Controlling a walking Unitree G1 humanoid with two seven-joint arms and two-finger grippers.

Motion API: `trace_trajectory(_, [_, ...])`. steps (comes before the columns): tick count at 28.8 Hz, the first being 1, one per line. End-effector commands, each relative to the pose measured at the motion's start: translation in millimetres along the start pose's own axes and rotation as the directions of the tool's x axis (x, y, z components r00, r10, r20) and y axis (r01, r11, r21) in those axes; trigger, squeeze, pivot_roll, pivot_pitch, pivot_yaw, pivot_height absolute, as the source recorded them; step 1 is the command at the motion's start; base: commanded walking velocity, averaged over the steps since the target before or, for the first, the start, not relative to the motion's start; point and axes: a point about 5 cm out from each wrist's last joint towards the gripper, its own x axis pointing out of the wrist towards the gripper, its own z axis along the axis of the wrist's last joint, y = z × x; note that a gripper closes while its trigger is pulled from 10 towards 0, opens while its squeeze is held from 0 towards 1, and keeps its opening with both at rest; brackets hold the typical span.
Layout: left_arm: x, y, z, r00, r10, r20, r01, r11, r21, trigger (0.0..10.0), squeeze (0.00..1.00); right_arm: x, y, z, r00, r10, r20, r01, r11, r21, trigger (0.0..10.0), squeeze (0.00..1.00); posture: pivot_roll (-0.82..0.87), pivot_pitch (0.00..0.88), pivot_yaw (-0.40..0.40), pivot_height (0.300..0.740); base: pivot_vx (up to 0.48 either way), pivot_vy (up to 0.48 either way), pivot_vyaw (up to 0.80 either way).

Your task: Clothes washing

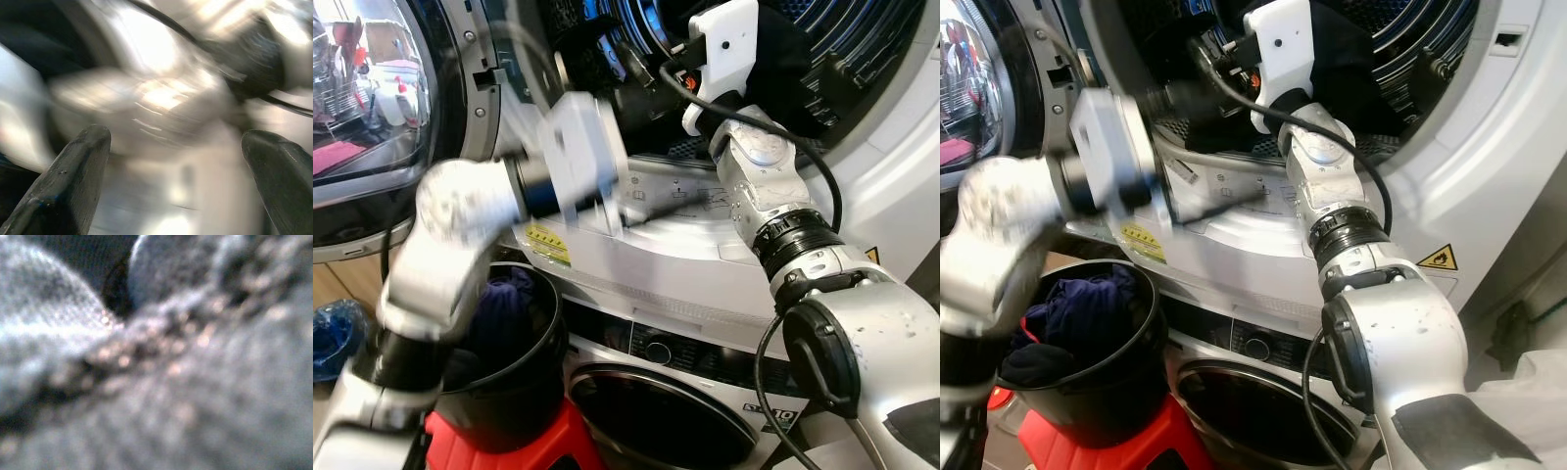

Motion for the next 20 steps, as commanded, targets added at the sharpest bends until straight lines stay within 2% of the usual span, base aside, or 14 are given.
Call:
trace_trajectory(1, [-2.0, -9.5, -3, 1.000, 0.001, -0.023, -0.001, 1.000, -0.019, 10.0, 0.00, 8.9, 2.8, 19, 0.999, 0.004, 0.034, -0.003, 1.000, -0.020, 10.0, 0.00, 0.06, 0.000, 0.040, 0.740, 0.000, 0.000, 0.00])
trace_trajectory(3, [-6.5, -13.3, -12, 0.996, 0.055, -0.067, -0.055, 0.998, -0.006, 10.0, 0.00, 9.4, 3.3, 20, 0.999, 0.012, 0.040, -0.012, 1.000, -0.007, 10.0, 0.00, 0.06, 0.000, 0.031, 0.740, 0.000, 0.000, 0.00])
trace_trajectory(4, [-12.2, -10.0, -19, 0.983, 0.136, -0.120, -0.135, 0.991, 0.017, 10.0, 0.00, 9.0, 4.2, 19, 0.999, 0.021, 0.040, -0.021, 1.000, -0.003, 10.0, 0.00, 0.07, 0.000, 0.032, 0.740, 0.000, 0.000, 0.00])
trace_trajectory(6, [-15.0, -8.7, -22, 0.975, 0.170, -0.144, -0.169, 0.985, 0.020, 10.0, 0.00, 8.9, 4.7, 18, 0.999, 0.020, 0.038, -0.020, 1.000, -0.006, 10.0, 0.00, 0.07, 0.000, 0.033, 0.740, 0.000, 0.000, 0.00])
trace_trajectory(7, [-18.5, -13.8, -33, 0.960, 0.229, -0.163, -0.244, 0.967, -0.078, 10.0, 0.00, 9.8, 6.0, 18, 1.000, 0.015, 0.027, -0.014, 1.000, -0.019, 10.0, 0.00, 0.07, 0.000, 0.035, 0.740, 0.000, 0.000, 0.00])
trace_trajectory(9, [-17.4, -31.8, -48, 0.959, 0.213, -0.186, -0.247, 0.951, -0.185, 10.0, 0.00, 13.0, 7.5, 22, 1.000, 0.001, 0.020, 0.000, 1.000, -0.026, 10.0, 0.00, 0.07, 0.000, 0.028, 0.740, 0.000, 0.000, 0.00])
trace_trajectory(10, [-15.5, -47.5, -60, 0.958, 0.199, -0.205, -0.247, 0.937, -0.248, 10.0, 0.00, 16.1, 8.5, 27, 1.000, -0.019, 0.016, 0.019, 0.999, -0.032, 10.0, 0.00, 0.07, 0.000, 0.024, 0.740, 0.000, 0.000, 0.00])
trace_trajectory(12, [-12.6, -60.6, -68, 0.957, 0.181, -0.225, -0.241, 0.931, -0.275, 10.0, 0.00, 18.7, 8.0, 30, 0.998, -0.058, -0.005, 0.058, 0.997, -0.055, 10.0, 0.00, 0.08, 0.000, 0.019, 0.740, 0.000, 0.000, 0.00])
trace_trajectory(13, [-11.6, -62.8, -69, 0.958, 0.179, -0.226, -0.240, 0.930, -0.279, 10.0, 0.00, 19.1, 7.7, 30, 0.997, -0.070, -0.015, 0.068, 0.995, -0.067, 10.0, 0.00, 0.08, 0.000, 0.019, 0.740, 0.000, 0.000, 0.00])
trace_trajectory(14, [-6.8, -69.1, -72, 0.952, 0.195, -0.234, -0.262, 0.916, -0.304, 10.0, 0.00, 20.5, 8.3, 28, 0.992, -0.108, -0.062, 0.098, 0.985, -0.142, 10.0, 0.00, 0.10, 0.000, 0.006, 0.740, 0.000, 0.000, 0.00])
trace_trajectory(15, [-5.0, -70.7, -73, 0.951, 0.199, -0.237, -0.268, 0.913, -0.307, 10.0, 0.00, 20.7, 8.3, 27, 0.990, -0.118, -0.077, 0.105, 0.982, -0.160, 10.0, 0.00, 0.11, 0.000, -0.003, 0.740, 0.000, 0.000, 0.00])
trace_trajectory(18, [-0.6, -74.3, -73, 0.949, 0.206, -0.239, -0.277, 0.908, -0.315, 10.0, 0.00, 19.4, 2.6, 24, 0.977, -0.183, -0.107, 0.163, 0.971, -0.177, 10.0, 0.00, 0.12, 0.000, -0.008, 0.740, 0.000, 0.000, 0.00])
trace_trajectory(20, [-0.5, -75.3, -74, 0.948, 0.211, -0.239, -0.281, 0.907, -0.314, 10.0, 0.00, 19.5, 2.7, 24, 0.976, -0.187, -0.108, 0.166, 0.970, -0.180, 10.0, 0.00, 0.12, 0.000, -0.008, 0.740, 0.000, 0.000, 0.00])
